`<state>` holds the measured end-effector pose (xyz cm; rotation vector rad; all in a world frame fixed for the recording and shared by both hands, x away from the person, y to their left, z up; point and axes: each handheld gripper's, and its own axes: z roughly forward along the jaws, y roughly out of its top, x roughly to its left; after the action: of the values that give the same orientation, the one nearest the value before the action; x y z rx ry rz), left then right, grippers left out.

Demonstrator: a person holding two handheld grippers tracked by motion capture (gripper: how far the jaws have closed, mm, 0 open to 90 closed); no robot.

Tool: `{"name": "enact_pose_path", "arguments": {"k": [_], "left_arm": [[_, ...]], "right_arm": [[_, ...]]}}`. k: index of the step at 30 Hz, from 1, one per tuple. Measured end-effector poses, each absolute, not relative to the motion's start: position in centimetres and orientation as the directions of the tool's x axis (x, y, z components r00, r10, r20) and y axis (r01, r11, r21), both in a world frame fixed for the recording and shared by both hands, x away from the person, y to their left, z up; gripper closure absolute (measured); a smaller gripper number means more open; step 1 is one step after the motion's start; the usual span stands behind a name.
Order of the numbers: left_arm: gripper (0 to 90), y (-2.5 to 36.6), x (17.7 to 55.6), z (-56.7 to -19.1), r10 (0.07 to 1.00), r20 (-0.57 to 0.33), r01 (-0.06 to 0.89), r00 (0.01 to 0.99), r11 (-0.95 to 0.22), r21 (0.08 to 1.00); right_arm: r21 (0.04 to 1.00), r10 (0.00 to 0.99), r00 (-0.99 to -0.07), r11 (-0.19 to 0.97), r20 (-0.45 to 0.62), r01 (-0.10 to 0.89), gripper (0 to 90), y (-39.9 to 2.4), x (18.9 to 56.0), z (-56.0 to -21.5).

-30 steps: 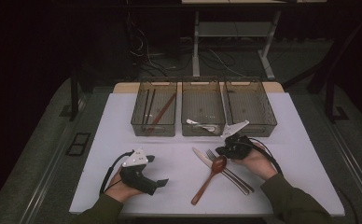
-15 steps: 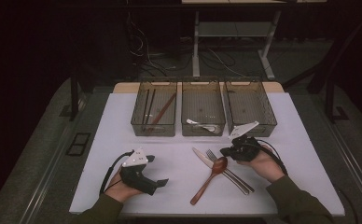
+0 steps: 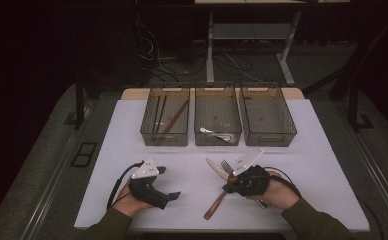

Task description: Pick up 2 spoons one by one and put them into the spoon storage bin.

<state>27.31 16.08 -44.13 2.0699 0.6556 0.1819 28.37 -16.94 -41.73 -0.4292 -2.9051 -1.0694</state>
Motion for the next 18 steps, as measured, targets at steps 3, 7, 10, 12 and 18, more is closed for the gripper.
{"name": "enact_pose_path", "arguments": {"k": [3, 7, 10, 12, 18], "left_arm": [[0.0, 16.0, 27.3, -44.1, 0.518, -0.124, 0.381, 0.846, -0.427, 0.820], [0.0, 16.0, 27.3, -44.1, 0.518, -0.123, 0.382, 0.847, -0.430, 0.818], [0.0, 16.0, 27.3, -44.1, 0.517, -0.122, 0.381, 0.847, -0.430, 0.819], [0.0, 16.0, 27.3, -44.1, 0.518, -0.124, 0.381, 0.847, -0.427, 0.820], [0.0, 16.0, 27.3, -44.1, 0.516, -0.122, 0.380, 0.848, -0.431, 0.818]], "right_arm": [[0.620, 0.195, -0.973, 0.750, 0.124, 0.229, 89.0, -16.1, 27.5, -42.4], [0.606, 0.145, -0.979, 0.770, 0.142, 0.202, 89.0, -15.1, 26.6, -43.2], [0.599, 0.121, -0.982, 0.779, 0.145, 0.185, 89.0, -14.4, 26.2, -43.6], [0.598, 0.115, -0.983, 0.781, 0.145, 0.179, 89.0, -14.0, 26.1, -43.8], [0.603, 0.109, -0.985, 0.780, 0.136, 0.170, 89.0, -13.0, 26.2, -44.0]]}}
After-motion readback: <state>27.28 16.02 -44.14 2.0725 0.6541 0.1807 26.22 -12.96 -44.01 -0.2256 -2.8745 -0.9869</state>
